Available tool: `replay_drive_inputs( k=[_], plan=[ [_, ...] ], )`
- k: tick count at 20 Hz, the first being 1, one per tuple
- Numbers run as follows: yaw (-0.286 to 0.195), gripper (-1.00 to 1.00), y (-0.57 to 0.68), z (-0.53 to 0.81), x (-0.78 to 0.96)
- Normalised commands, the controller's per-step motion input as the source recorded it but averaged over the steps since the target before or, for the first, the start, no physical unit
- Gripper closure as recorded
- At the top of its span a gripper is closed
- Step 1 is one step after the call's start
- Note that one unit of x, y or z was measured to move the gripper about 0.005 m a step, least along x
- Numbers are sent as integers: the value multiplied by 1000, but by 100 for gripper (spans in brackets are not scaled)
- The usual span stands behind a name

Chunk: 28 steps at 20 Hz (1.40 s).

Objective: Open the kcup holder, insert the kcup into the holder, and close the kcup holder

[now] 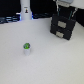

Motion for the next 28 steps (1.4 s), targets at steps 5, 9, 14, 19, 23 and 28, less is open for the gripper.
replay_drive_inputs(
  k=[5, 9, 14, 19, 23, 28],
  plan=[
    [-11, -100, 72, -503, -282],
    [-1, -100, 22, -478, -355],
    [2, -100, 35, -402, -293],
    [-12, 100, 25, -66, -76],
    [-4, 100, 1, 0, 9],
    [-4, 100, -1, 1, 8]
  ],
)
